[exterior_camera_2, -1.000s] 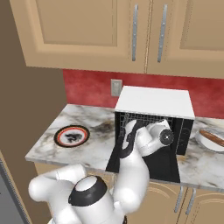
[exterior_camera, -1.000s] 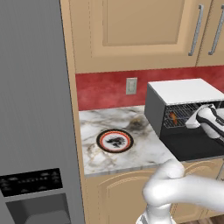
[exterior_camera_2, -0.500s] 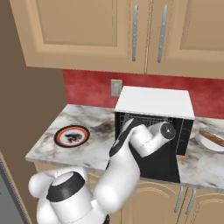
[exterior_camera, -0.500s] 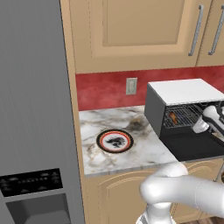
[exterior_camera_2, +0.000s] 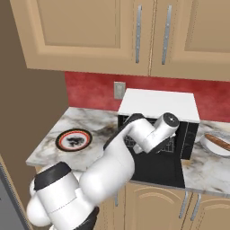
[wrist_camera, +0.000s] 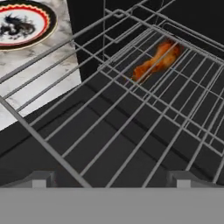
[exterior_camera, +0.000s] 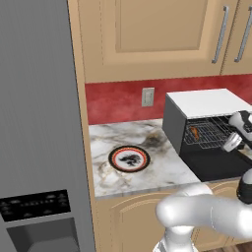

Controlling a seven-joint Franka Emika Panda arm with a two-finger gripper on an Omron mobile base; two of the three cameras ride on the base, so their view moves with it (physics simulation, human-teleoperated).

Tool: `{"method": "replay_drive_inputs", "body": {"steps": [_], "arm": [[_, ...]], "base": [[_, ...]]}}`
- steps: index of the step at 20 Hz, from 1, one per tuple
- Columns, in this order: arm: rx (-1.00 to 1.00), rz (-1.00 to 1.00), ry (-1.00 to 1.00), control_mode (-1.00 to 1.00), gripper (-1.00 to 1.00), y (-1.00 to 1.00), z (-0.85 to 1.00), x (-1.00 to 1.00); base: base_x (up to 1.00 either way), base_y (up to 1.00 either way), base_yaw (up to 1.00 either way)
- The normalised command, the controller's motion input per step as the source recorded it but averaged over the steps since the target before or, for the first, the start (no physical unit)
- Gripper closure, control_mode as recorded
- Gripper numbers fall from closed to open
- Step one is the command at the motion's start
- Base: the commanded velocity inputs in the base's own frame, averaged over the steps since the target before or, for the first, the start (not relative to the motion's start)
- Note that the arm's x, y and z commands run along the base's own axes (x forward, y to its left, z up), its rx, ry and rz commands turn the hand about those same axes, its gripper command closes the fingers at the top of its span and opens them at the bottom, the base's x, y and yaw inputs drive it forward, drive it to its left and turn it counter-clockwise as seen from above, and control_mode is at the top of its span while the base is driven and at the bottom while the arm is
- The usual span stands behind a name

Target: Open the toaster oven door. Place the baguette on the top rack in the toaster oven and place the chicken drumstick on the bottom rack.

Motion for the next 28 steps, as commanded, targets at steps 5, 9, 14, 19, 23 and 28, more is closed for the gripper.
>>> {"method": "replay_drive_inputs", "body": {"steps": [5, 9, 14, 19, 23, 28], "arm": [[0.00, 0.01, 0.33, -1.00, -1.00, 0.07, -0.95, -0.68], [0.00, 0.00, 0.26, -1.00, -1.00, 0.00, -0.50, -0.38], [0.00, 0.00, 0.02, -1.00, -1.00, 0.00, 0.69, -0.34], [0.00, 0.00, 0.00, -1.00, -1.00, 0.00, 1.00, -0.74], [0.00, -0.11, 0.06, -1.00, -1.00, 0.44, 0.54, -0.65], [0.00, -0.34, 0.02, -1.00, -1.00, 1.00, 0.00, -0.47]], "base": [[0.00, 0.00, 0.00], [0.00, 0.00, 0.00], [0.00, 0.00, 0.00], [0.00, 0.00, 0.00], [0.00, 0.00, 0.00], [0.00, 0.00, 0.00]]}}
